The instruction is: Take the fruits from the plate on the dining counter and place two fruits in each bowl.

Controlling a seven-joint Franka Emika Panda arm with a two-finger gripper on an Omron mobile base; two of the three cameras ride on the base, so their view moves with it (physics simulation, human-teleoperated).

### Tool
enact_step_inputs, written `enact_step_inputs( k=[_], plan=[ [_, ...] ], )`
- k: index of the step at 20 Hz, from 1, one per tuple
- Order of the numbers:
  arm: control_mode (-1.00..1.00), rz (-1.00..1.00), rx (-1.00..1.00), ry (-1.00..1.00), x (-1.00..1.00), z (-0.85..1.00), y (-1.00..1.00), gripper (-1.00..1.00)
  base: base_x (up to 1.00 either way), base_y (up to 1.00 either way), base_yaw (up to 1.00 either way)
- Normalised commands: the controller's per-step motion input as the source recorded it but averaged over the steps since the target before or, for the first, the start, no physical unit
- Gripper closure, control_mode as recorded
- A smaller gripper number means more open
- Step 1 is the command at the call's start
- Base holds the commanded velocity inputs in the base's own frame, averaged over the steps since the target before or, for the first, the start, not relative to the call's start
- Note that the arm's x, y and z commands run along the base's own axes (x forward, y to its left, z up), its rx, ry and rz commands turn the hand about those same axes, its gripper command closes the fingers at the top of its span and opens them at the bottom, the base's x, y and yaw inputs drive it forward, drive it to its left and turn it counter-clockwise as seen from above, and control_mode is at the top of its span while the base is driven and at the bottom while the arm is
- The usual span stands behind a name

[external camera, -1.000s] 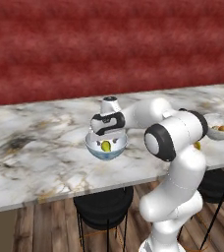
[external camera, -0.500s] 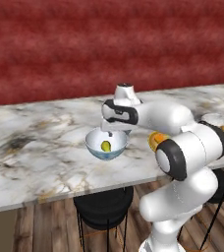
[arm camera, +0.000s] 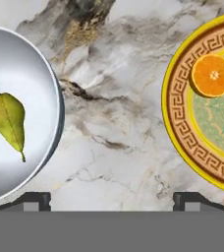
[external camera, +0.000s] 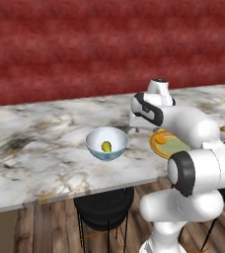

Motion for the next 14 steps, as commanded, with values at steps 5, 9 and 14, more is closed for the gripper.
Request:
enact_step_inputs(
  k=[5,9,14],
  plan=[
    [-1.0,-0.09,0.0,0.0,0.15,0.0,-0.91,-1.0,0.0,0.0,0.0],
    [-1.0,-0.02,0.0,0.0,0.25,-0.02,-0.76,-1.0,0.0,0.0,0.0],
    [-1.0,-0.02,0.0,0.0,0.31,-0.23,-0.52,-1.0,0.0,0.0,0.0]
  ],
)
